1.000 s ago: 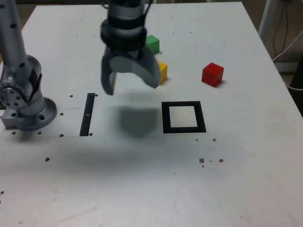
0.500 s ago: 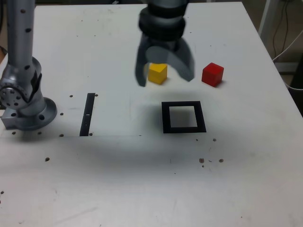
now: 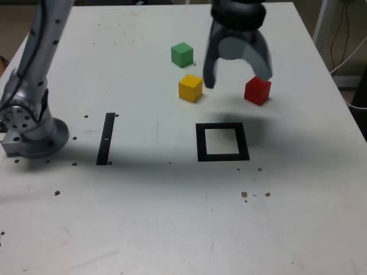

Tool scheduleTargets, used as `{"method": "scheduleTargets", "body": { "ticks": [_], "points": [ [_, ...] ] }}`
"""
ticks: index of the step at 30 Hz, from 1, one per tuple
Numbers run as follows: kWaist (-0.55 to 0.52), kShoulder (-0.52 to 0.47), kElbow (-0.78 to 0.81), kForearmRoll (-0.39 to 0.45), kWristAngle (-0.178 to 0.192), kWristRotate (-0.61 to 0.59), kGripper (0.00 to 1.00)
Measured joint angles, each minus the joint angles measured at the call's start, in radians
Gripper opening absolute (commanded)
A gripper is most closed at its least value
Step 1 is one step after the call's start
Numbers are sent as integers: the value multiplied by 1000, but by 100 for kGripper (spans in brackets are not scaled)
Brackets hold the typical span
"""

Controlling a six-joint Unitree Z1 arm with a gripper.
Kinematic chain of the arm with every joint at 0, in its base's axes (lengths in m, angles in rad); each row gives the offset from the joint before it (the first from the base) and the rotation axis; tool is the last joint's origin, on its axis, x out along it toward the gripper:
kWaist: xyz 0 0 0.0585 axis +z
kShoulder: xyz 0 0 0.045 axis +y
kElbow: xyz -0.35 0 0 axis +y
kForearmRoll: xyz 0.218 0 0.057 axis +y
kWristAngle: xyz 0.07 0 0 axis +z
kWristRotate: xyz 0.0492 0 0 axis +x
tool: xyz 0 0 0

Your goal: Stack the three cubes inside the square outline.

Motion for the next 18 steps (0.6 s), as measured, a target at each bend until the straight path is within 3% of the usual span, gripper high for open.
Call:
{"method": "scheduleTargets", "body": {
  "ticks": [18],
  "points": [
    [119, 207, -330, 90, -3, 183, 100]
  ]
}}
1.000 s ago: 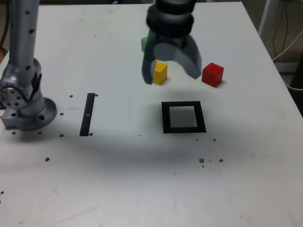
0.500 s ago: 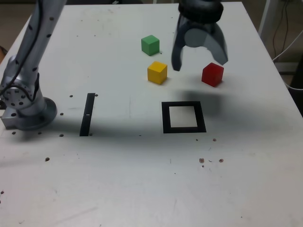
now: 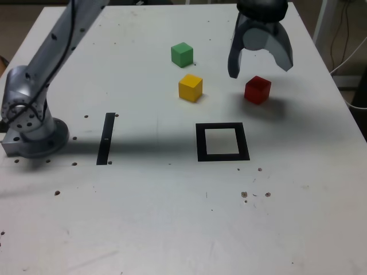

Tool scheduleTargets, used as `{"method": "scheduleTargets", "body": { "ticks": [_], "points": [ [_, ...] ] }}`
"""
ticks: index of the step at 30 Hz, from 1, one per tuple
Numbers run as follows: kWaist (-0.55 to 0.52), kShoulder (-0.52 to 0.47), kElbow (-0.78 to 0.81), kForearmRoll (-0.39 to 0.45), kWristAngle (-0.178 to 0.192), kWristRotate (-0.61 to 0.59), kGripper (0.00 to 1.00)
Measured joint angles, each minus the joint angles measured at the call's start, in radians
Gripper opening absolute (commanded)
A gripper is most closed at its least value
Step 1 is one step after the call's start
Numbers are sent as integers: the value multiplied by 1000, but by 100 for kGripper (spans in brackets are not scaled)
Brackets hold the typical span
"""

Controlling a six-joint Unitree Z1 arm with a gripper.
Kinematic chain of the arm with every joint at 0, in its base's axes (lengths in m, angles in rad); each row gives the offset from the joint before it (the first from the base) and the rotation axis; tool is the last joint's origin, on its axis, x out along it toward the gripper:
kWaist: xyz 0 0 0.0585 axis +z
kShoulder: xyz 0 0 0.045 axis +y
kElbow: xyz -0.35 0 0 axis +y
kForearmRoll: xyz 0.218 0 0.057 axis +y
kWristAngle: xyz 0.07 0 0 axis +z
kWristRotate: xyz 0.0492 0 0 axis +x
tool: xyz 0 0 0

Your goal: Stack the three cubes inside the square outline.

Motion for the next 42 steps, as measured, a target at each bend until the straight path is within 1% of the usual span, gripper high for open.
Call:
{"method": "scheduleTargets", "body": {
  "ticks": [4, 14, 16, 19, 21, 23, 26, 28, 30, 35, 42],
  "points": [
    [21, 30, -57, 12, 0, 27, 100],
    [40, 49, -73, 15, 0, 75, 100],
    [41, 49, -74, 15, -5, 114, 100],
    [41, 49, -74, 15, -10, 205, 100],
    [41, 49, -74, 10, -11, 271, 100],
    [41, 49, -74, 7, -11, 301, 100],
    [41, 49, -76, -11, -14, 396, 100],
    [41, 49, -80, -15, -13, 436, 100],
    [41, 49, -83, -16, -8, 454, 100],
    [41, 49, -87, -14, 22, 478, 100],
    [39, 49, -87, -15, 32, 478, 100]
  ]
}}
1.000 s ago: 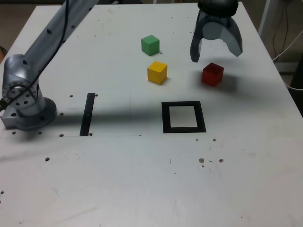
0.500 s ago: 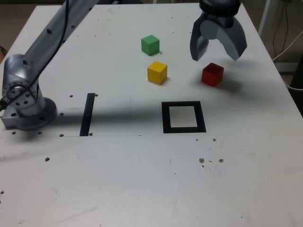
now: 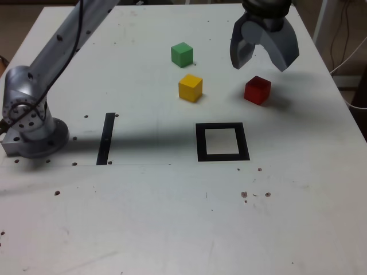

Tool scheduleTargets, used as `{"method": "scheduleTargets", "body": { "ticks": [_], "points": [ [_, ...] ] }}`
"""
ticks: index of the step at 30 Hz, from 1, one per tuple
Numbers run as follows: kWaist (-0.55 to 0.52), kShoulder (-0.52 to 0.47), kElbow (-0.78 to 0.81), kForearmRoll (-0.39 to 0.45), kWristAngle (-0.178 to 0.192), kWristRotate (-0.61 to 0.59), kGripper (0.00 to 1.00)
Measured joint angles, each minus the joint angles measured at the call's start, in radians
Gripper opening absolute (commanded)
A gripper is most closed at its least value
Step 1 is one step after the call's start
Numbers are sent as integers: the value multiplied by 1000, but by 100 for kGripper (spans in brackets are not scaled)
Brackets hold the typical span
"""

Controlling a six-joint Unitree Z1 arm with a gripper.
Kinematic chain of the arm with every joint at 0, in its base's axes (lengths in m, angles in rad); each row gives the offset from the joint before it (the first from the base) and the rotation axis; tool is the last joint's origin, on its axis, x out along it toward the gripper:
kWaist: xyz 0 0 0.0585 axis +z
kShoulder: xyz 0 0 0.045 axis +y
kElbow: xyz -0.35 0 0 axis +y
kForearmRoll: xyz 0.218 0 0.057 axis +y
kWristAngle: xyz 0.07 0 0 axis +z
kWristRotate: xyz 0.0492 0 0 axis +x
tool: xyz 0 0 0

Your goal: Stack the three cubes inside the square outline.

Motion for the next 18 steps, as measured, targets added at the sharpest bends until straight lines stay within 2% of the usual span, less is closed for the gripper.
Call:
{"method": "scheduleTargets", "body": {
  "ticks": [11, 18],
  "points": [
    [-30, 63, 13, -20, 12, -15, 99],
    [-43, 79, 23, -27, 25, -29, 95]
  ]
}}
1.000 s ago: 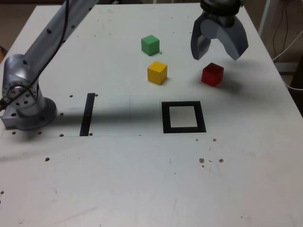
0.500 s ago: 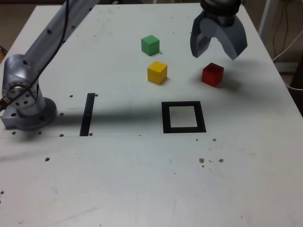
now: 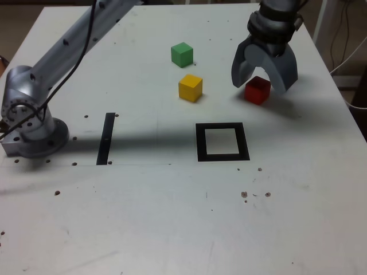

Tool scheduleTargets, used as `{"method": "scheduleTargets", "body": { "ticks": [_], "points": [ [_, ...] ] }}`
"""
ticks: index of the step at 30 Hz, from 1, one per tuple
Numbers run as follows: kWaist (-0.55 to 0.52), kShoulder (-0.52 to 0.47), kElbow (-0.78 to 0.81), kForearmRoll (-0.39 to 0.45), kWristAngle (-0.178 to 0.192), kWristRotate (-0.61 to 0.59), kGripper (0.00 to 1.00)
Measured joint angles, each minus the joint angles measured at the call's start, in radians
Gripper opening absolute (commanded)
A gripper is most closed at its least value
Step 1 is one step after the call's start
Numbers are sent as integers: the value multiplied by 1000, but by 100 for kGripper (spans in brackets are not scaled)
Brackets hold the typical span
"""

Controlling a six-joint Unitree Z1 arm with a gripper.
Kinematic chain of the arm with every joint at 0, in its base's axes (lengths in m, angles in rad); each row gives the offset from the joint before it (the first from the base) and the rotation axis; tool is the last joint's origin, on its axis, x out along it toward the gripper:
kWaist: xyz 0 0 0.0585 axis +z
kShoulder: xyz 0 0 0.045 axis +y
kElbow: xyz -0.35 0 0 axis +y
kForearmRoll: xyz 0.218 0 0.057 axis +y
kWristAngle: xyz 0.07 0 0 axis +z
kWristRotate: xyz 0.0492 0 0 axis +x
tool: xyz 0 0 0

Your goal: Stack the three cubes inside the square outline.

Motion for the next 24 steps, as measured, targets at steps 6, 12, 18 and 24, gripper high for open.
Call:
{"method": "scheduleTargets", "body": {
  "ticks": [6, 12, 18, 24],
  "points": [
    [-1, 16, 10, -2, 9, -14, 88],
    [-1, 21, 18, -3, 22, -36, 66],
    [-9, 21, 18, -10, 31, -50, 41],
    [-19, 21, 18, -16, 32, -50, 38]
  ]
}}
